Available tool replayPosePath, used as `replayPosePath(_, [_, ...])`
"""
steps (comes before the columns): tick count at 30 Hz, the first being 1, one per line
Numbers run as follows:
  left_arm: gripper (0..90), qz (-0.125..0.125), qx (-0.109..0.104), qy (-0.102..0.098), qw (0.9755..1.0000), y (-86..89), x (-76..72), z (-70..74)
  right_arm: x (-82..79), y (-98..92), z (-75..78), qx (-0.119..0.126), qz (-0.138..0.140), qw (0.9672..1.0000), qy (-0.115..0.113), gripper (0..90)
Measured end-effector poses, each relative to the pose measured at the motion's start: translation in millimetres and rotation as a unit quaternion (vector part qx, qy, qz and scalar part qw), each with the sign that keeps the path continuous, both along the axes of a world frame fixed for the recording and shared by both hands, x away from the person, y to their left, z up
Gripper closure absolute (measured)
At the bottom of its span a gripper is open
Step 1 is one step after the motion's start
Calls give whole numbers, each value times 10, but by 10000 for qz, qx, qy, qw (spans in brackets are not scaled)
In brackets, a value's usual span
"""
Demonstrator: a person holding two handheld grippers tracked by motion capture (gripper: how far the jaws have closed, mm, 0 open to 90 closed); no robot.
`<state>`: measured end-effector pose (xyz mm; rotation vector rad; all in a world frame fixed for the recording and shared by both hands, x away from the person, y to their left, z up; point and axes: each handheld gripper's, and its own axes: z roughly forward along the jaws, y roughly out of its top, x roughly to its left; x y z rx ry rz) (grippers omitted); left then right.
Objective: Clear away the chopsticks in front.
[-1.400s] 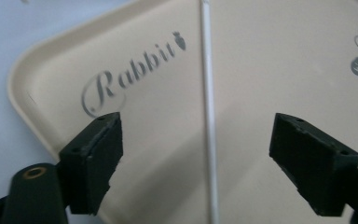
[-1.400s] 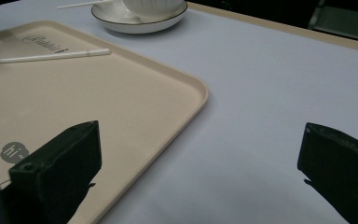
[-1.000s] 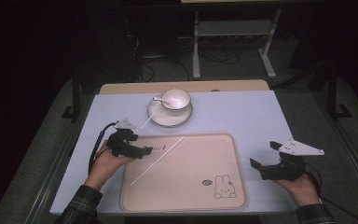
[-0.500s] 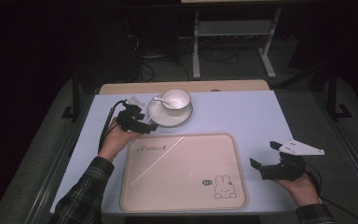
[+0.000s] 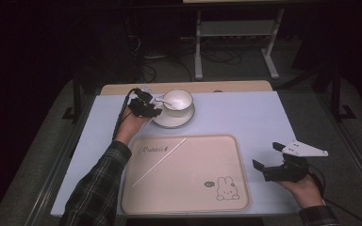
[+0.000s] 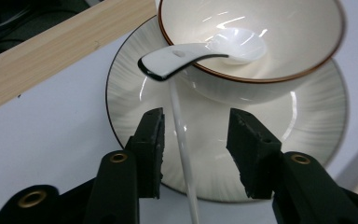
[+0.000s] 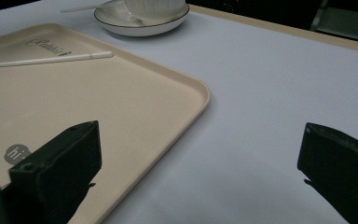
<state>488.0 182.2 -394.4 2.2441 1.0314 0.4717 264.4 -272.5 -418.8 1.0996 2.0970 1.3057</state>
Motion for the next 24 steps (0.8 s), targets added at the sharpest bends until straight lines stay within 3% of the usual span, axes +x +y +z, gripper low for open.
replayPosePath(7, [641, 131, 203, 160, 9996, -91, 147, -135, -3, -15, 2, 45, -10, 10000, -3, 0])
replayPosePath(12, [705, 250, 246, 197, 9992, -112, 187, -225, -4, -11, 4, 58, 13, 10000, -2, 0])
replayPosePath(15, [715, 281, 378, 218, 9987, -120, 205, -264, -4, -10, 5, 60, 13, 10000, 0, 0])
replayPosePath(19, [826, 423, 323, 156, 9985, -121, 219, -283, -6, -11, 9, 66, 12, 10000, -16, 0])
replayPosePath(22, [841, 504, 355, 88, 9981, -132, 221, -282, -9, -10, 11, 66, 11, 10000, -20, 0])
replayPosePath(24, [845, 595, 268, 67, 9978, -126, 224, -271, -11, -10, 12, 70, 15, 10000, -27, 0])
